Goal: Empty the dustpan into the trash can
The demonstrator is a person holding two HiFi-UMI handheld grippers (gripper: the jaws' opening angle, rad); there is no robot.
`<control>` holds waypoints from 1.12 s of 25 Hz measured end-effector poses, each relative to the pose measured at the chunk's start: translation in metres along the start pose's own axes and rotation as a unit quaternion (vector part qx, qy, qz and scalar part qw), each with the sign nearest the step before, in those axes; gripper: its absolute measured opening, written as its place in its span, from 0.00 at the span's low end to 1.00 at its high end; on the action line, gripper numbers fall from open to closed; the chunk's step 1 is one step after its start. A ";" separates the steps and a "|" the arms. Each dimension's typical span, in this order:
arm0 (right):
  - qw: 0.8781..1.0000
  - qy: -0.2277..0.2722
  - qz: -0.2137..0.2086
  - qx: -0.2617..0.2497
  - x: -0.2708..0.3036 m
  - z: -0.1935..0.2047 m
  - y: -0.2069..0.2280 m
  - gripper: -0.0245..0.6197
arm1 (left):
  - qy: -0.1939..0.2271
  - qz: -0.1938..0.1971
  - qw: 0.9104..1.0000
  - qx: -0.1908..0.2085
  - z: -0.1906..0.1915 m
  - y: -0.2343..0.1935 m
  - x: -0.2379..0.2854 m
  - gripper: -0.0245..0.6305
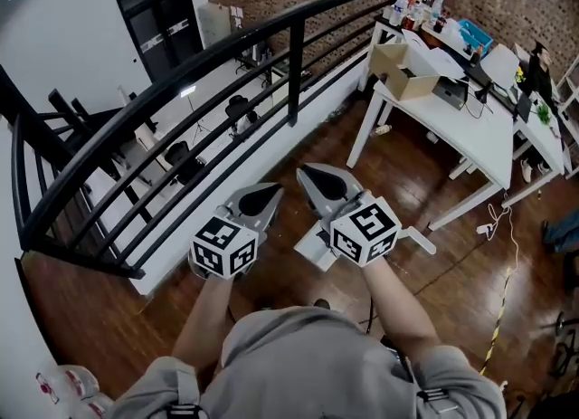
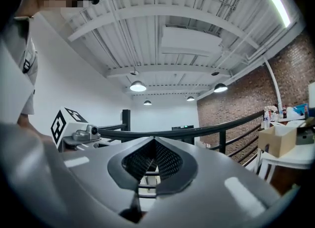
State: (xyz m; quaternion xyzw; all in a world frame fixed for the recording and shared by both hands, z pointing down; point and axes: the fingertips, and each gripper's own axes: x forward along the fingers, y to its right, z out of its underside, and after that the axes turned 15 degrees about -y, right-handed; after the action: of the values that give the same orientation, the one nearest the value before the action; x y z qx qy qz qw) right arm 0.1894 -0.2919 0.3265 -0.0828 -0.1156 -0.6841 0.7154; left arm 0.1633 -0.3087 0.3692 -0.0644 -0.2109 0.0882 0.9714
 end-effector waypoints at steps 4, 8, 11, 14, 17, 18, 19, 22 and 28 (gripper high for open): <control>1.000 -0.003 -0.015 -0.002 0.008 -0.003 -0.004 0.04 | 0.009 -0.016 1.000 -0.006 -0.005 -0.008 -0.008 0.05; 1.000 -0.010 -0.021 -0.003 0.014 0.000 -0.007 0.04 | 0.007 -0.024 1.000 -0.013 -0.001 -0.013 -0.012 0.05; 1.000 -0.010 -0.024 -0.005 0.015 0.000 -0.009 0.04 | 0.006 -0.026 1.000 -0.017 0.003 -0.015 -0.012 0.05; 1.000 -0.009 -0.021 -0.003 0.012 0.000 -0.005 0.04 | 0.005 -0.023 1.000 -0.017 0.002 -0.011 -0.009 0.05; 1.000 -0.009 -0.019 0.001 0.008 0.002 -0.001 0.04 | 0.003 -0.020 1.000 -0.016 0.001 -0.008 -0.004 0.05; 1.000 -0.009 -0.018 0.002 0.008 0.002 0.000 0.04 | 0.003 -0.019 1.000 -0.016 0.001 -0.008 -0.003 0.05; 1.000 -0.008 -0.018 0.004 0.008 0.002 0.000 0.04 | 0.002 -0.018 1.000 -0.015 0.002 -0.008 -0.003 0.05; 1.000 -0.007 -0.017 0.007 0.008 0.003 0.002 0.04 | 0.001 -0.016 1.000 -0.014 0.002 -0.008 -0.002 0.05; 1.000 -0.003 -0.017 0.007 0.005 0.000 0.003 0.04 | -0.001 -0.014 1.000 -0.012 0.001 -0.005 -0.002 0.05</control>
State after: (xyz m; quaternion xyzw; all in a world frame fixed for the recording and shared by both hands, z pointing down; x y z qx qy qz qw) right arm 0.1927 -0.2963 0.3280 -0.0776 -0.1236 -0.6949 0.7041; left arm 0.1623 -0.3141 0.3705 -0.0732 -0.2137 0.0723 0.9715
